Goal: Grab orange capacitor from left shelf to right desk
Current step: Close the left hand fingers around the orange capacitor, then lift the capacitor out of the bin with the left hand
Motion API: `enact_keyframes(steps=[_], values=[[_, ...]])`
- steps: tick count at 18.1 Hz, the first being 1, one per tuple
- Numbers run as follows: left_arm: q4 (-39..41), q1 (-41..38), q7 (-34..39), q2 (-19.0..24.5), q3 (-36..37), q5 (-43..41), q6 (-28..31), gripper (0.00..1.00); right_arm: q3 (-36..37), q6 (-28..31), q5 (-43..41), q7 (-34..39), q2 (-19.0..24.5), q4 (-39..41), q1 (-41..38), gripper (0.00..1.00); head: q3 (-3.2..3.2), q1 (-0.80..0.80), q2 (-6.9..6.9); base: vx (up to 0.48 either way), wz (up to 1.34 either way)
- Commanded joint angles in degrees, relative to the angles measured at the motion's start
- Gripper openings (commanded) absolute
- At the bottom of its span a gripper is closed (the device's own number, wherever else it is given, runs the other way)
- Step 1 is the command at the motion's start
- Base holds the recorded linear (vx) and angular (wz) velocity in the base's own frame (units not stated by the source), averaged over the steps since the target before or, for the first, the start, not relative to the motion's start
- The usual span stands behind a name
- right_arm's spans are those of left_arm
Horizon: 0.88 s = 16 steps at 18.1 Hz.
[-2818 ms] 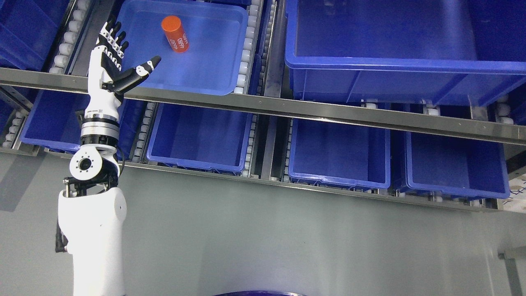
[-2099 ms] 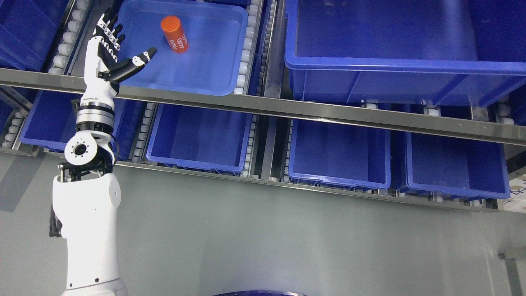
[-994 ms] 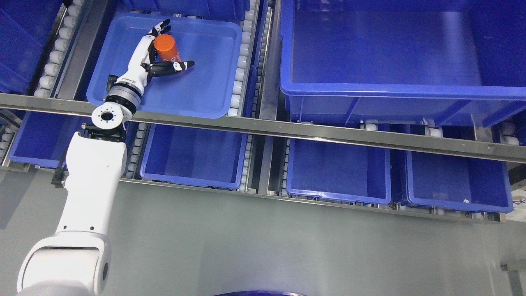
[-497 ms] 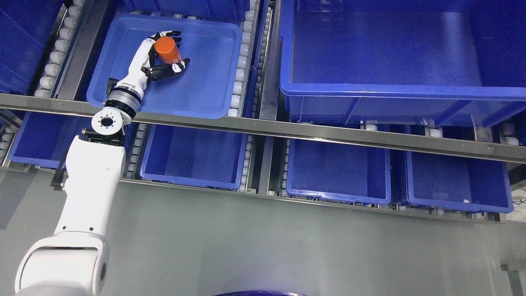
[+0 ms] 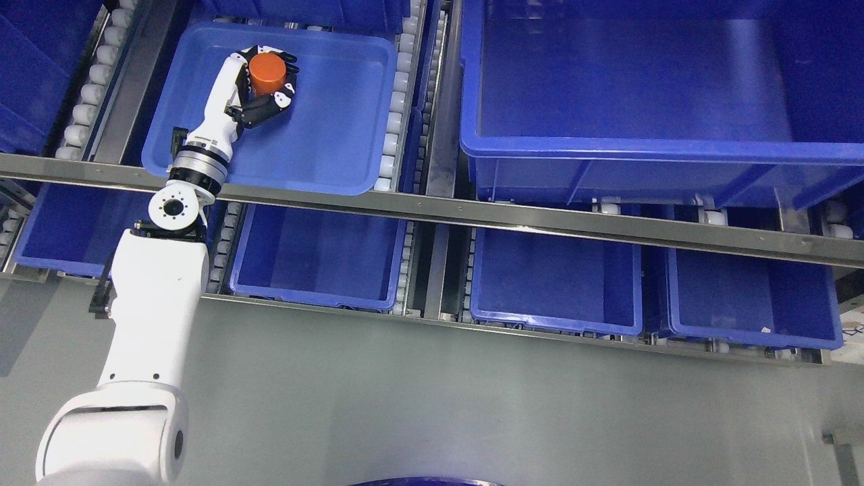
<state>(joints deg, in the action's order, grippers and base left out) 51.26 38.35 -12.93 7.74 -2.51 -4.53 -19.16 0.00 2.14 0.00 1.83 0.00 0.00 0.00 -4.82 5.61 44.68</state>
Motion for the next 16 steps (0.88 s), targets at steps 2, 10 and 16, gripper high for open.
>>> enact_keyframes(steps=[2, 10, 16], values=[[-0.37, 0.50, -0.07, -3.08, -4.69, 0.22, -2.10, 0.00, 0.61, -0.03, 0.00, 0.02, -1.00, 1.93, -0.79, 1.00, 0.00, 0.00, 0.00, 0.000, 0.00], [23.87, -5.02, -3.59, -6.74, -4.44, 12.61, -11.76, 0.01, 0.61, -0.03, 0.00, 0.02, -1.00, 1.93, -0.79, 1.00, 0.00, 0.00, 0.00, 0.000, 0.00], [35.22, -12.77, -3.33, -6.74, -3.38, 13.76, -15.03, 0.02, 0.61, -0.03, 0.00, 0.02, -1.00, 1.93, -0.79, 1.00, 0.00, 0.00, 0.00, -0.028, -0.01]])
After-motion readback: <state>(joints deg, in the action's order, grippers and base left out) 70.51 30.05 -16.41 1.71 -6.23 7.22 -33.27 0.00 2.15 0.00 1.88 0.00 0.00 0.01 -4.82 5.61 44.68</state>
